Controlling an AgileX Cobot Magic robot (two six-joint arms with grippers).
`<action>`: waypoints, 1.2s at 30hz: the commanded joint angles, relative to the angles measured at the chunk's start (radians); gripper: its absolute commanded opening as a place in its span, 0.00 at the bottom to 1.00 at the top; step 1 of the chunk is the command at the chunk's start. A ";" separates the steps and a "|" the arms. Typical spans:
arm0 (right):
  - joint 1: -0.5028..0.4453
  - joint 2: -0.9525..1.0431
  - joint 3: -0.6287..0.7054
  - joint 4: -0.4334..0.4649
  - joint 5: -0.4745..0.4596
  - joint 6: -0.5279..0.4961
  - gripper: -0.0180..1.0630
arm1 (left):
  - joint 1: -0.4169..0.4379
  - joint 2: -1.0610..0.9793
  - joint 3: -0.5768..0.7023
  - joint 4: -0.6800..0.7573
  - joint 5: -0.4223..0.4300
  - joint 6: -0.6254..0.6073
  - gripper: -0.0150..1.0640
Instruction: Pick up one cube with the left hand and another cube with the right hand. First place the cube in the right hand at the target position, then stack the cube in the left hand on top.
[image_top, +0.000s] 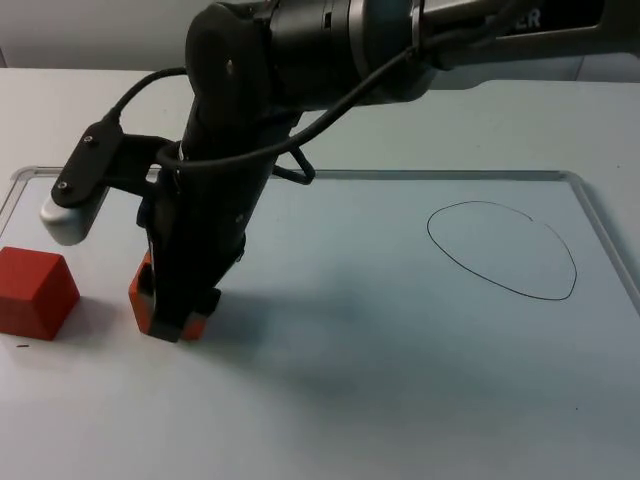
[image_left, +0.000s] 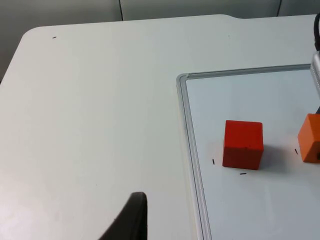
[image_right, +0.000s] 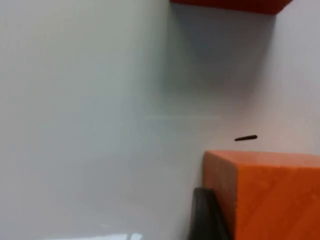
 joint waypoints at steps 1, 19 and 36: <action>0.004 -0.007 -0.009 -0.009 -0.016 0.002 0.09 | -0.001 -0.004 0.007 -0.004 -0.002 -0.002 0.99; -0.109 -0.428 -0.007 -0.053 0.168 0.108 0.01 | -0.001 -0.004 0.007 -0.004 -0.002 -0.002 0.99; -0.295 -0.830 -0.007 -0.101 0.393 0.405 0.01 | -0.001 -0.004 0.007 -0.004 -0.002 -0.002 0.99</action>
